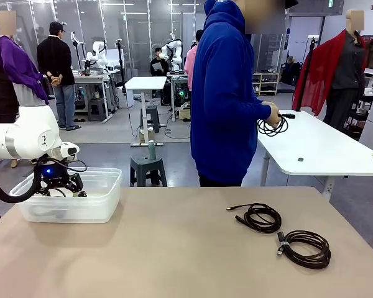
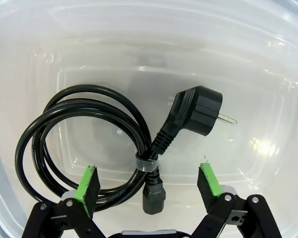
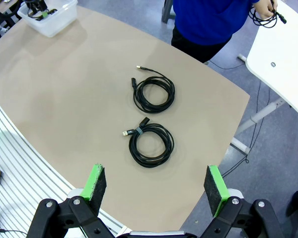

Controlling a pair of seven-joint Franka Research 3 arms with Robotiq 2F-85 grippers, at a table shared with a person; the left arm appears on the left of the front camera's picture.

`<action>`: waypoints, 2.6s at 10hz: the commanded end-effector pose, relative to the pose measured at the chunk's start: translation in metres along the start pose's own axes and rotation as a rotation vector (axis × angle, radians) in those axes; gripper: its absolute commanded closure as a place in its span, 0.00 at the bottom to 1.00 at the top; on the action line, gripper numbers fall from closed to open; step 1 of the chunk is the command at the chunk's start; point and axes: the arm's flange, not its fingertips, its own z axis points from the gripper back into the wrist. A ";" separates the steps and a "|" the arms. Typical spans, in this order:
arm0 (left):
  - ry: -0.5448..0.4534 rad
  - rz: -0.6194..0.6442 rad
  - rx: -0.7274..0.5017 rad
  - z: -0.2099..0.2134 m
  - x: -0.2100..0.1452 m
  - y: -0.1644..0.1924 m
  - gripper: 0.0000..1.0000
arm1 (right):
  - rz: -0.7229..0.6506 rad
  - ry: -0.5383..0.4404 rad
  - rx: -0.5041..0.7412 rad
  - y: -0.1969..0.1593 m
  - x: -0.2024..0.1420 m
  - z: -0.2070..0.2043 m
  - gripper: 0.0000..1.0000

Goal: Organize and store the cables.
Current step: Place the Power Cable into the Organizing box.

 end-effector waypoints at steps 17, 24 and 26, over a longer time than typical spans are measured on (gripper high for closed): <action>-0.381 -0.538 -0.109 0.233 -0.237 -0.041 0.00 | -0.003 -0.002 0.002 -0.001 -0.001 0.000 0.00; -0.501 -0.818 -0.198 0.317 -0.308 -0.008 0.00 | -0.003 -0.002 0.002 -0.001 -0.001 0.000 0.00; -0.584 -0.890 -0.266 0.319 -0.307 0.005 0.00 | -0.003 -0.002 0.002 -0.001 -0.001 0.000 0.00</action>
